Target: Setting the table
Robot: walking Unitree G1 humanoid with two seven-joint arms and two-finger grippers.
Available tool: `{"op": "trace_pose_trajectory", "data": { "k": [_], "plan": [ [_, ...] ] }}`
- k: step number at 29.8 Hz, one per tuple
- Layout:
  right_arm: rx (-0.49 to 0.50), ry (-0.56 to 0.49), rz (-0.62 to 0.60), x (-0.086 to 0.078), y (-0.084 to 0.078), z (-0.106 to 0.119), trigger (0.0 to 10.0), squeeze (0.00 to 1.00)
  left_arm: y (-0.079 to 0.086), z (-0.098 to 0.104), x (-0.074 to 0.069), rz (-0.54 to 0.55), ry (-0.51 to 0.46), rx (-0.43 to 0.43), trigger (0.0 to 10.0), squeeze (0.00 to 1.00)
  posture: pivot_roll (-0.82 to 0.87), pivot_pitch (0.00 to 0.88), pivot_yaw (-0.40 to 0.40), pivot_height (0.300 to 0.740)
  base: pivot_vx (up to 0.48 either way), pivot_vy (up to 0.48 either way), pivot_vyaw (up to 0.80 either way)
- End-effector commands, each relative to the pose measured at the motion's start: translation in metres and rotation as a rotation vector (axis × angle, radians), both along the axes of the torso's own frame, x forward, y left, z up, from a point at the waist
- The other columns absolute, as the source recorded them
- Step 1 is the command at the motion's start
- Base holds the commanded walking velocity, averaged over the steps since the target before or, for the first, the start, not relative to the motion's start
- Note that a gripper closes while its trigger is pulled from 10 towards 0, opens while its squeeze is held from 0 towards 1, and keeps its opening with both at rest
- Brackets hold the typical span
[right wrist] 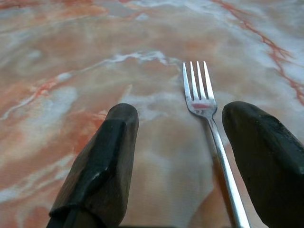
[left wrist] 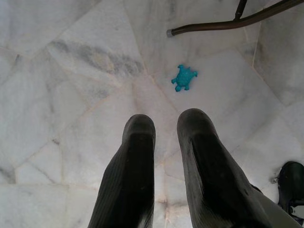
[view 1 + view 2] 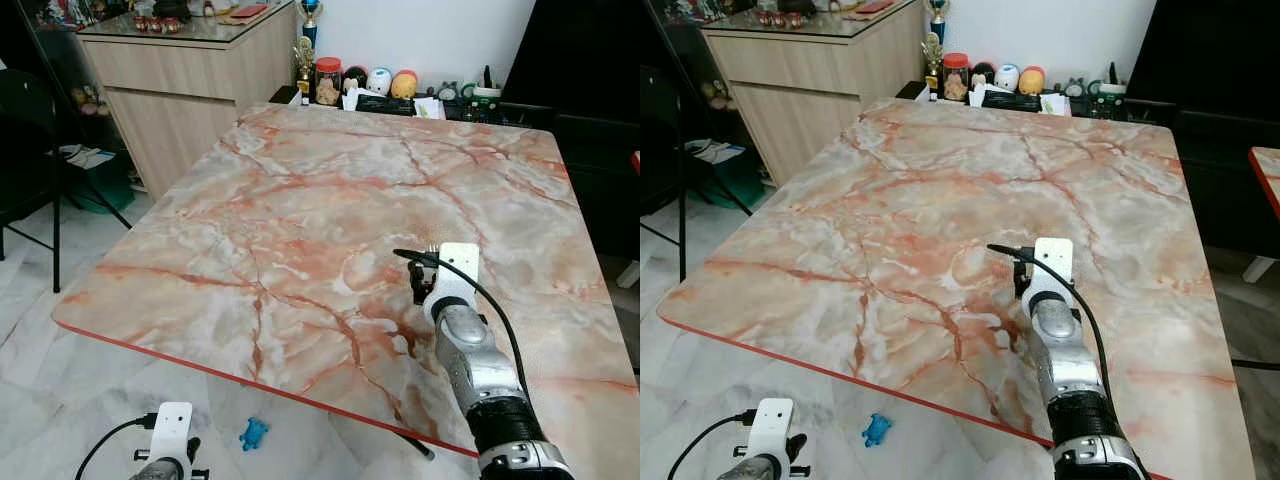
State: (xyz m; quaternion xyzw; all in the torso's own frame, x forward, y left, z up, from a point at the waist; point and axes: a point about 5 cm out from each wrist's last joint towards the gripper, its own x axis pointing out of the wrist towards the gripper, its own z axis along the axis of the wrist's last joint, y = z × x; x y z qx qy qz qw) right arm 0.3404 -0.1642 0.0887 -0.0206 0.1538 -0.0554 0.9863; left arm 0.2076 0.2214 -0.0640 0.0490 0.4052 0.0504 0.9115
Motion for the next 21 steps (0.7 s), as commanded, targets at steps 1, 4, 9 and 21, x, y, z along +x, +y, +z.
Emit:
{"op": "trace_pose_trajectory", "data": {
  "k": [1,4,9,21],
  "plan": [
    [-0.010,0.017,0.009,0.001,-0.002,-0.001,10.0,0.00,0.004,-0.003,-0.006,0.018,0.024,0.001,10.0,0.00,0.03,0.000,0.025,0.740,0.000,0.000,0.00],
    [-0.019,0.022,0.009,0.002,-0.006,-0.001,10.0,0.00,0.004,-0.003,-0.006,0.018,0.024,0.001,10.0,0.00,0.03,0.000,0.026,0.740,0.000,0.000,0.00],
    [-0.031,0.029,0.000,0.003,-0.013,-0.003,10.0,0.00,0.004,-0.003,-0.007,0.019,0.025,0.000,10.0,0.00,0.03,0.000,0.026,0.740,0.000,0.000,0.00],
    [0.000,0.043,-0.020,0.004,-0.018,-0.009,10.0,0.00,0.004,-0.003,-0.007,0.018,0.025,0.001,10.0,0.00,0.04,0.000,0.030,0.740,0.000,0.000,0.00]
  ]
}}
